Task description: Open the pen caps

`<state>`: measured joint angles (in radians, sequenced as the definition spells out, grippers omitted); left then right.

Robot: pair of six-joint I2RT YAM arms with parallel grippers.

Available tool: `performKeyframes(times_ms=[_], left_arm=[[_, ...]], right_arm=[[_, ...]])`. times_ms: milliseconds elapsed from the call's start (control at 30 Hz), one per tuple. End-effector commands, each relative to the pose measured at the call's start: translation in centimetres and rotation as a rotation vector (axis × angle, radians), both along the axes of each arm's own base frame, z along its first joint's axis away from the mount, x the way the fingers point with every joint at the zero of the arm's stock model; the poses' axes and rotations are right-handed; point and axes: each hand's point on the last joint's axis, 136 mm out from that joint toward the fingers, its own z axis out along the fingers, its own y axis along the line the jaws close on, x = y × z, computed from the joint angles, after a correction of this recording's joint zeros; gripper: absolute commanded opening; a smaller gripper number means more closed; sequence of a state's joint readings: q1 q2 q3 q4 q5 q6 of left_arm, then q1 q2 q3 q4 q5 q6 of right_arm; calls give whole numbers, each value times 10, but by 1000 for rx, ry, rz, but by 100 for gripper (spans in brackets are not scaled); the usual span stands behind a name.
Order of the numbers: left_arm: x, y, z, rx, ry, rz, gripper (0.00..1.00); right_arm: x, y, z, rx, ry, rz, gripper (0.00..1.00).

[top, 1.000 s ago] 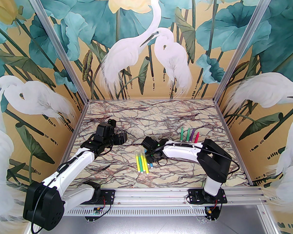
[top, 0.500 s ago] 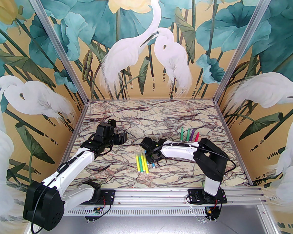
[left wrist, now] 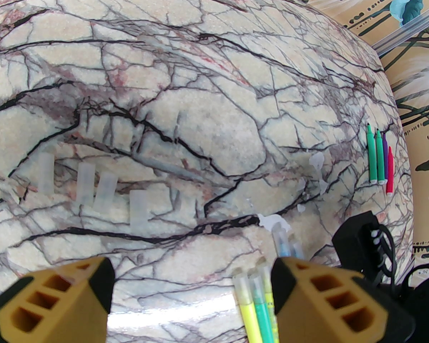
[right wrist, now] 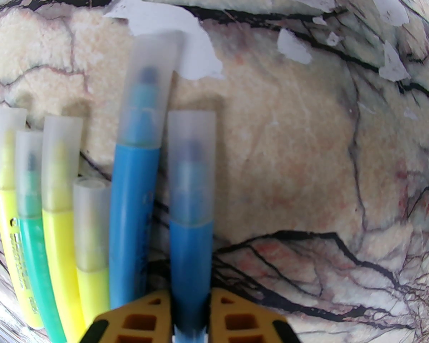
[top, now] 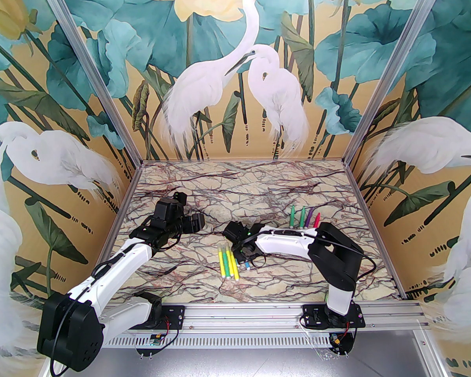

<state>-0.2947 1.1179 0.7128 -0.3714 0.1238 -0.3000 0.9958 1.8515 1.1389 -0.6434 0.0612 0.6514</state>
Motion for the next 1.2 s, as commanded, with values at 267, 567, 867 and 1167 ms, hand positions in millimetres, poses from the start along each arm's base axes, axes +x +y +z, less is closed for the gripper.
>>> performKeyframes(times_ms=[267,567,867,1167], left_arm=[[1,-32,4,-145,21,-118,76],[-6,-81,18,-359,46,-302,75],[-16,-120,29,-490,83,-439,74],[-22,-140,37,-583,104,-508,71]], right_arm=[[9,-3,31,64,-123,38,9],[14,3,64,185,-189,71,11],[17,14,98,290,-246,120,12],[19,21,114,329,-270,144,15]])
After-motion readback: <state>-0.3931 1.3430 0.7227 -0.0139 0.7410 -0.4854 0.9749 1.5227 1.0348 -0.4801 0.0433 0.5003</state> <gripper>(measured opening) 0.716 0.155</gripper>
